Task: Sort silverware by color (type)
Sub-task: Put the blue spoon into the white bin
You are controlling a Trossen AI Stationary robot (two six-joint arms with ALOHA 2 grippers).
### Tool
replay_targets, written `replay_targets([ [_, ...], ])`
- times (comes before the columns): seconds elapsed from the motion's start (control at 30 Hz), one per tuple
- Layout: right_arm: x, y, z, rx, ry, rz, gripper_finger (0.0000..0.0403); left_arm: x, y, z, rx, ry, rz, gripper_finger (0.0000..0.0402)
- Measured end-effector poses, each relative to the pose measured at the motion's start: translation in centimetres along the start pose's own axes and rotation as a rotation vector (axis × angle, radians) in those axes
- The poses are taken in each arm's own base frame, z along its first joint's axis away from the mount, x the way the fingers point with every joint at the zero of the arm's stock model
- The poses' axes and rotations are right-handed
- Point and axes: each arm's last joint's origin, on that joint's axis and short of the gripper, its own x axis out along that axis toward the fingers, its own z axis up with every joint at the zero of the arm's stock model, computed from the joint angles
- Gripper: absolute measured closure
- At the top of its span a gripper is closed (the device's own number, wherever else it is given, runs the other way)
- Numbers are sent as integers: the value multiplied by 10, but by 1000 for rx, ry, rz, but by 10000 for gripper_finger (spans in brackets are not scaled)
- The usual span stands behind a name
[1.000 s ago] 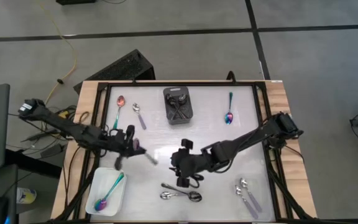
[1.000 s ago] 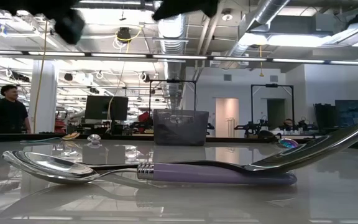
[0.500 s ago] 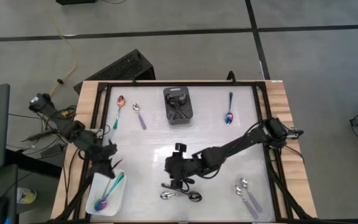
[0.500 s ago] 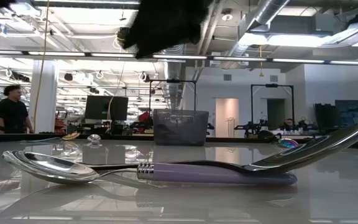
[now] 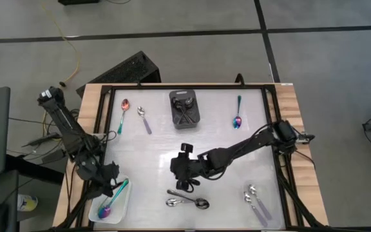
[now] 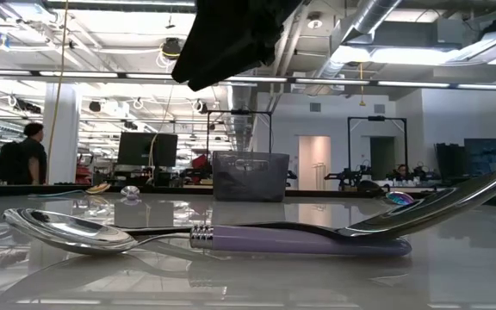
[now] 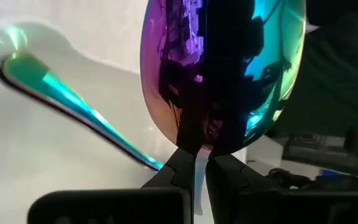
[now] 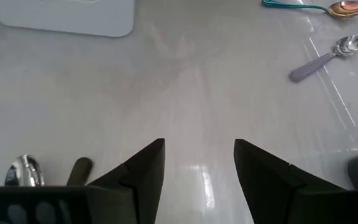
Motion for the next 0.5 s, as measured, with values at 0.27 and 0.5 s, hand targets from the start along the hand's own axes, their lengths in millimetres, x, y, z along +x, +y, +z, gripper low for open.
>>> replay_targets([
  [0.27, 5, -11, 5, 25, -19, -15, 188, 8, 2, -3, -30, 33, 41, 373],
  [0.5, 5, -11, 5, 30, -18, 10, 188, 8, 1, -3, -29, 33, 37, 335],
])
